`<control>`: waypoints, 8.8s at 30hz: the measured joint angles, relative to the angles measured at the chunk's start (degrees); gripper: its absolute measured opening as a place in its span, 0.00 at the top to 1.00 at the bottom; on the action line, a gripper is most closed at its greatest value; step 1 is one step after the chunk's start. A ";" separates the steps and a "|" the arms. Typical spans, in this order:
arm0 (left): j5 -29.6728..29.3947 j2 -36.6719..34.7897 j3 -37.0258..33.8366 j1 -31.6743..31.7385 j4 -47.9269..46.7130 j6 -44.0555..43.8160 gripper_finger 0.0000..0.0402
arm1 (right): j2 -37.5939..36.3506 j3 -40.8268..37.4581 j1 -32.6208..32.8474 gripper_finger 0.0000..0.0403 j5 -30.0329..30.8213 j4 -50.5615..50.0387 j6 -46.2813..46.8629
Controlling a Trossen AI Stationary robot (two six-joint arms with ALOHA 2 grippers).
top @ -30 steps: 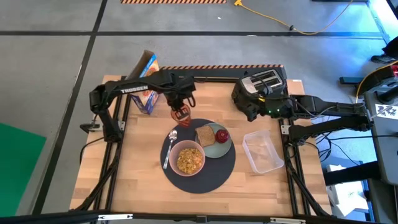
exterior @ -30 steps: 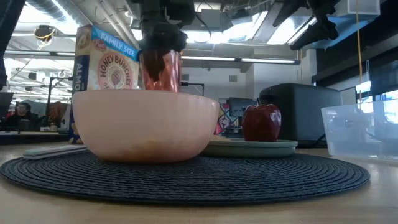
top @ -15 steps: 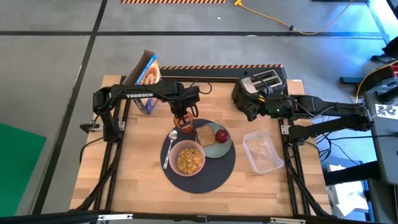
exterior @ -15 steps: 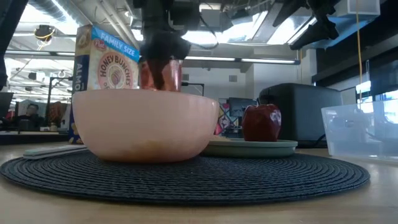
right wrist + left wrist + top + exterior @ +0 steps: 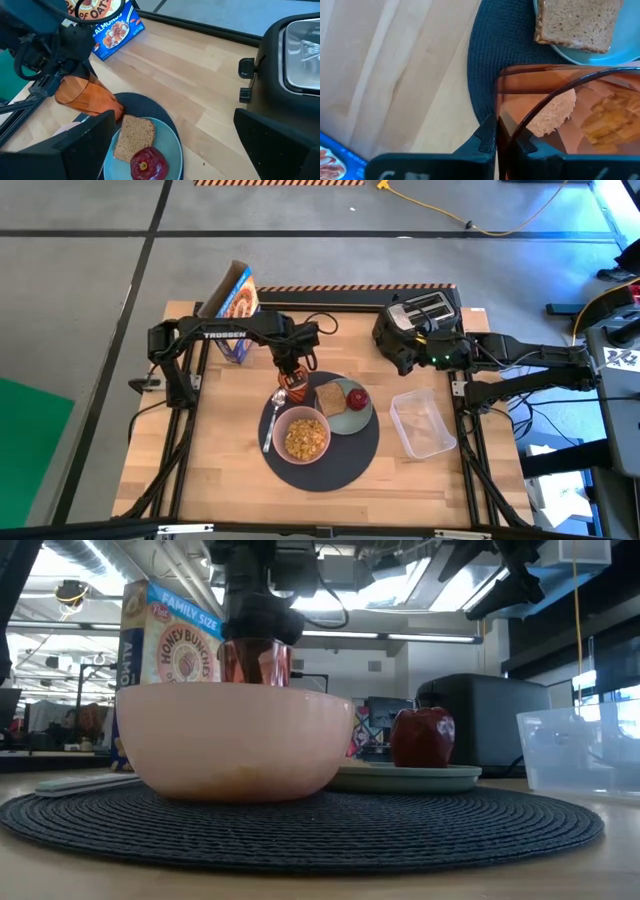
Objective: Arrange a breakfast setting
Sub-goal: Put the brown cup at the top of the pink bowl on the blue table mat, then adjust the transparent bin, then return to Home Position
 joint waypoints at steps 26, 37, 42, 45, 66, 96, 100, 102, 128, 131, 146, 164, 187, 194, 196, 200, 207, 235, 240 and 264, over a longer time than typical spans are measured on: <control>0.22 -0.30 5.85 0.00 -2.29 -1.23 0.68 | 0.02 0.00 0.01 0.01 -2.97 -14.24 8.14; -11.34 -0.44 19.73 -0.04 -11.62 -0.38 0.66 | -0.13 -5.85 10.20 0.01 -14.00 -32.77 25.17; -16.47 -2.20 20.81 -0.37 -12.61 -0.39 0.66 | 0.02 -12.78 19.07 0.01 -14.15 -32.42 33.09; -16.50 -2.25 20.83 -0.39 -12.37 -0.25 0.66 | 2.18 -13.37 22.96 0.03 -12.80 -32.20 34.90; -16.06 -2.22 20.79 -3.10 -12.79 0.76 0.66 | 8.73 -16.28 33.52 0.21 -23.32 -17.70 53.21; -16.06 -2.22 20.72 -2.89 -8.87 5.74 0.66 | 24.42 -12.09 60.96 0.21 -36.00 7.71 85.97; -16.07 -2.22 20.72 -2.89 -8.61 7.06 0.66 | 24.81 -11.06 61.23 0.21 -38.45 0.56 86.49; -16.09 -2.22 20.72 -2.89 -8.17 7.22 0.66 | 24.87 -10.47 61.22 0.21 -37.02 -0.56 85.58; -17.18 -9.68 20.70 0.29 -7.04 6.64 0.66 | 24.05 0.65 48.31 0.21 -1.88 -17.45 68.48; -17.99 -10.29 20.70 0.28 -7.08 5.83 0.66 | 24.04 -0.04 43.92 0.21 -2.32 -11.87 59.69; -18.03 -10.52 20.70 0.26 -11.42 5.20 0.66 | 29.57 -1.68 36.33 0.21 -15.57 -5.38 40.39; -19.14 -10.52 20.70 0.26 -12.27 5.04 0.66 | 29.13 -1.44 46.57 0.21 -28.78 -9.77 43.86; -13.69 -21.32 20.72 1.80 10.48 14.57 0.66 | 21.33 8.14 44.24 0.37 16.44 -12.25 39.12; -4.46 -26.60 19.72 1.11 20.90 19.25 0.66 | 15.04 12.97 36.66 0.74 21.91 -4.34 11.71; -3.01 -28.92 16.26 0.07 26.17 18.71 0.66 | 14.26 15.17 34.31 0.87 22.23 -2.31 0.40; -2.02 -34.14 4.33 -2.75 38.41 14.63 0.68 | 13.27 19.90 31.42 0.96 24.51 2.43 -14.64; -1.43 -43.19 -16.86 -6.46 55.72 11.18 0.83 | 9.94 21.57 27.24 0.99 9.29 12.37 -41.40; 0.92 -71.02 -66.96 -7.91 85.06 9.27 0.99 | -29.63 -19.42 9.73 1.00 -15.68 26.48 -49.31; 1.87 -75.10 -69.20 -7.89 85.68 18.88 1.00 | -38.25 -26.44 9.67 1.00 -19.64 34.84 -51.88; 4.59 -83.72 -84.89 -7.93 100.78 17.65 1.00 | -54.79 -36.75 9.67 1.00 -14.39 27.53 -51.98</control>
